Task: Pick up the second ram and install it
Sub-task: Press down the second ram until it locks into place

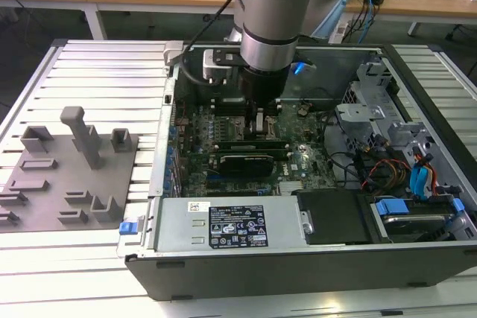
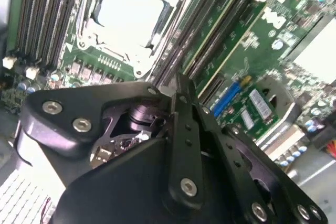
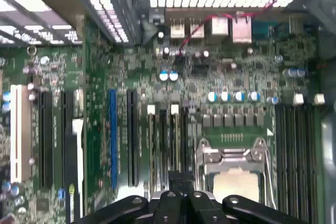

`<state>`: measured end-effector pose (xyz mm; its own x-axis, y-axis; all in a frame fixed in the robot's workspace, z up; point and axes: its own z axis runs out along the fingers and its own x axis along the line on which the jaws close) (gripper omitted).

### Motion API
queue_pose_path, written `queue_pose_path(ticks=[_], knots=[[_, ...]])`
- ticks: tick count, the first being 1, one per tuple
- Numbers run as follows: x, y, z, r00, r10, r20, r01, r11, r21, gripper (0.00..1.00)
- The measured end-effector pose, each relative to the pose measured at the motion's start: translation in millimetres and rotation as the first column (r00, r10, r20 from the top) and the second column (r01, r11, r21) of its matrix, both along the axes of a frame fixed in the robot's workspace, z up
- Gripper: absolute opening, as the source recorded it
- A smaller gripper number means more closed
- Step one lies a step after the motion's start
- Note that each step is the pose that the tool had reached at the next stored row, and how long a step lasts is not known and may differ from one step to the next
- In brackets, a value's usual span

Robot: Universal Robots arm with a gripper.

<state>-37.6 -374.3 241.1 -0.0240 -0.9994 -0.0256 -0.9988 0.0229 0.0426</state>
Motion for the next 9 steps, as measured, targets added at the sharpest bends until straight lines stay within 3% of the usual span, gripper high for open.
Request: queue_pose_path(ticks=[2, 3, 9], knots=[[1.8, 1.1, 15.9, 1.0000, 0.000, -0.0003, 0.000, 1.0000, 0.0001, 0.11], [2.0, 1.5, 20.6, 1.0000, 0.000, -0.0004, 0.000, 1.0000, 0.0000, 0.11], [2.0, 1.6, 21.2, 1.0000, 0.000, -0.0004, 0.000, 1.0000, -0.0009, 0.11]])
